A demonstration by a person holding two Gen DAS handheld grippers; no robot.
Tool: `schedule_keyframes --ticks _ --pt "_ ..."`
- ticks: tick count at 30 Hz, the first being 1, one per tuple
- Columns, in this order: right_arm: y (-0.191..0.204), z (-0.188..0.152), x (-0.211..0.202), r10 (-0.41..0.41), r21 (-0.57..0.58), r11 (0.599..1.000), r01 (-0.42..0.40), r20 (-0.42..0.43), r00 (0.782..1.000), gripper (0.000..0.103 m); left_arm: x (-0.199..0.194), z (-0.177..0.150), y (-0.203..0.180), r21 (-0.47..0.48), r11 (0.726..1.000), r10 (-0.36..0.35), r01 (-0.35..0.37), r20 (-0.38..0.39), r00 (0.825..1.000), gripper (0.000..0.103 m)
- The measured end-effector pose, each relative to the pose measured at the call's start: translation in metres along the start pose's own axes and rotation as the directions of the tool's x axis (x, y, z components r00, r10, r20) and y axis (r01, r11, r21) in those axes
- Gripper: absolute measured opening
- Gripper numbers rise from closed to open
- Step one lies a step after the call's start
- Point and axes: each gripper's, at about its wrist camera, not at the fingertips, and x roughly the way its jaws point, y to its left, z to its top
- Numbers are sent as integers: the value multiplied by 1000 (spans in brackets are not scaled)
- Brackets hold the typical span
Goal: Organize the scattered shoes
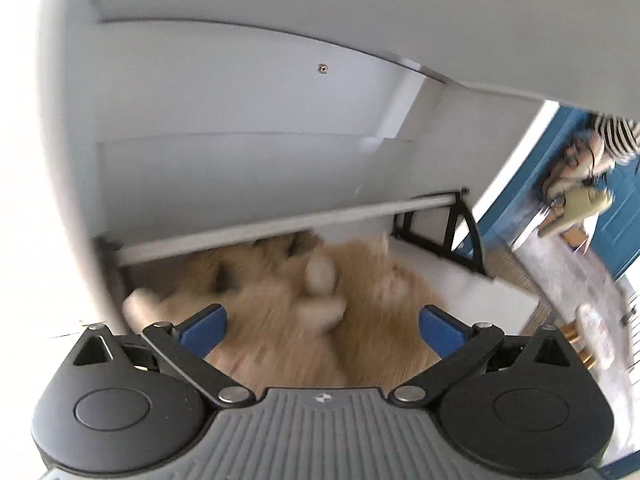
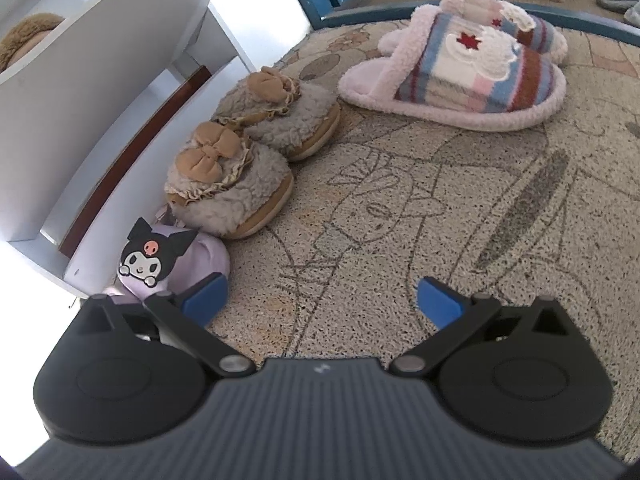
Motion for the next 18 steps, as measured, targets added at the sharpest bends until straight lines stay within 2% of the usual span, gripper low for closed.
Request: schedule_keyframes --ticks 3,5,9,15,18 --pt "0 0 0 4 6 1000 -4 2 1000 103 -19 -28 -2 41 999 0 0 2 1000 103" --pt "-1 0 0 6 9 1000 -6 3 1000 103 -21 -35 -1 58 998 3 -4 9 1000 103" --pt "-4 0 1 7 21 1000 -6 -9 1000 103 3 -38 -3 71 995 66 -68 23 998 103" --pt "-3 0 2 6 19 1000 -6 -10 1000 103 33 -29 -3 -68 986 157 -155 33 987 103" --pt "-3 0 2 6 19 1000 -5 -10 1000 103 42 -23 2 -116 979 172 -167 34 985 103"
